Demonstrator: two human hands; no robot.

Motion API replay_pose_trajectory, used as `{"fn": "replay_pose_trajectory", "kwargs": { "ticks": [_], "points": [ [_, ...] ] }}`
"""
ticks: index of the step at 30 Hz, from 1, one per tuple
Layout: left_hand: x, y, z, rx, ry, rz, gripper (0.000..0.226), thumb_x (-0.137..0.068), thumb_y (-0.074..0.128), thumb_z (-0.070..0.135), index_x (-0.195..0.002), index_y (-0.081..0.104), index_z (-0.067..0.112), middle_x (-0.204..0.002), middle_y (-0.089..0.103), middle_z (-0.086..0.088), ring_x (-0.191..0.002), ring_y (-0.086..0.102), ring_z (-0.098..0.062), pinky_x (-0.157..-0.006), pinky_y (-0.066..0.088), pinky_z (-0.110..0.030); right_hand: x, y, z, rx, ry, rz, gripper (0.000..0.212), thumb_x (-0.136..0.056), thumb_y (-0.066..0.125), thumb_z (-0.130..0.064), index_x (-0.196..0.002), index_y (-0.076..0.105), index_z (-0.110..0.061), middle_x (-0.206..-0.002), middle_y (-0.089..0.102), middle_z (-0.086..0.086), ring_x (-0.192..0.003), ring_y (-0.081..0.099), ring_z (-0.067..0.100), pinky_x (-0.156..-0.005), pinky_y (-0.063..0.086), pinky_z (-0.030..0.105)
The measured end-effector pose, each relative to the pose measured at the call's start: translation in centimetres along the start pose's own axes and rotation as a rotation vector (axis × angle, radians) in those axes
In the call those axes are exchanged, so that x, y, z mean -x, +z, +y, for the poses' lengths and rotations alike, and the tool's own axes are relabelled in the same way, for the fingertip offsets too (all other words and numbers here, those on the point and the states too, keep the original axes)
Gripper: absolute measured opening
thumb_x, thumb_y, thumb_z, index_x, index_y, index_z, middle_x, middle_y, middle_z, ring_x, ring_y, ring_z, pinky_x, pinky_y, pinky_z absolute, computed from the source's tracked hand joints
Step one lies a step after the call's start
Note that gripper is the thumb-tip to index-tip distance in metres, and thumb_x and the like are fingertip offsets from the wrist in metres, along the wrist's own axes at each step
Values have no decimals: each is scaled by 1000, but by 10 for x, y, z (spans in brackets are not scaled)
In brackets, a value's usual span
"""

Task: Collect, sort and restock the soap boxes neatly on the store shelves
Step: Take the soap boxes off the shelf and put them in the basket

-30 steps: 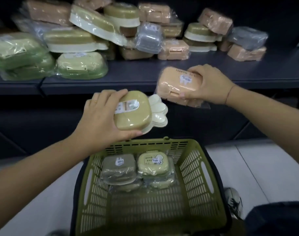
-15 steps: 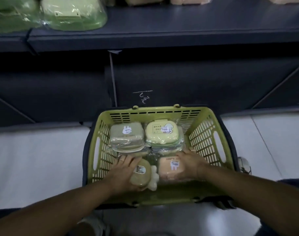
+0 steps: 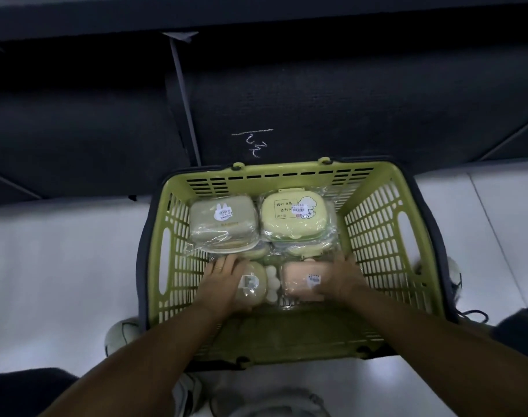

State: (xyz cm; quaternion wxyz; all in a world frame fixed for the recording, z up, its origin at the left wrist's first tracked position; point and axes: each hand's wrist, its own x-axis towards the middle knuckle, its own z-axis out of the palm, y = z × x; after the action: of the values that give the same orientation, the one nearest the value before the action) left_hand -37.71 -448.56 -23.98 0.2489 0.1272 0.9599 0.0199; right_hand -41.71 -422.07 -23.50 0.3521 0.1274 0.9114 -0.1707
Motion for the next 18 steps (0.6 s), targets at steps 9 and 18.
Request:
{"fn": "replay_pose_trajectory", "kwargs": {
  "ticks": [9, 18],
  "points": [
    [-13, -8, 4, -87, -6, -146, 97, -85, 63, 56, -155, 11, 13, -152, 30, -9, -140, 28, -26, -117, 18, -38, -5, -2, 4, -179, 38, -188, 51, -81, 76, -19, -125, 53, -7, -122, 61, 12, -105, 59, 21, -87, 50, 27],
    [4, -58, 11, 71, 81, -90, 74, -89, 61, 50, -150, 28, 25, -150, 37, -2, -130, 43, -21, -105, 39, -35, 10, -37, -11, 313, -119, -284, 40, -92, 58, -42, -122, 58, -14, -92, 57, -1, -79, 56, 12, -61, 42, 24]
  ]
}}
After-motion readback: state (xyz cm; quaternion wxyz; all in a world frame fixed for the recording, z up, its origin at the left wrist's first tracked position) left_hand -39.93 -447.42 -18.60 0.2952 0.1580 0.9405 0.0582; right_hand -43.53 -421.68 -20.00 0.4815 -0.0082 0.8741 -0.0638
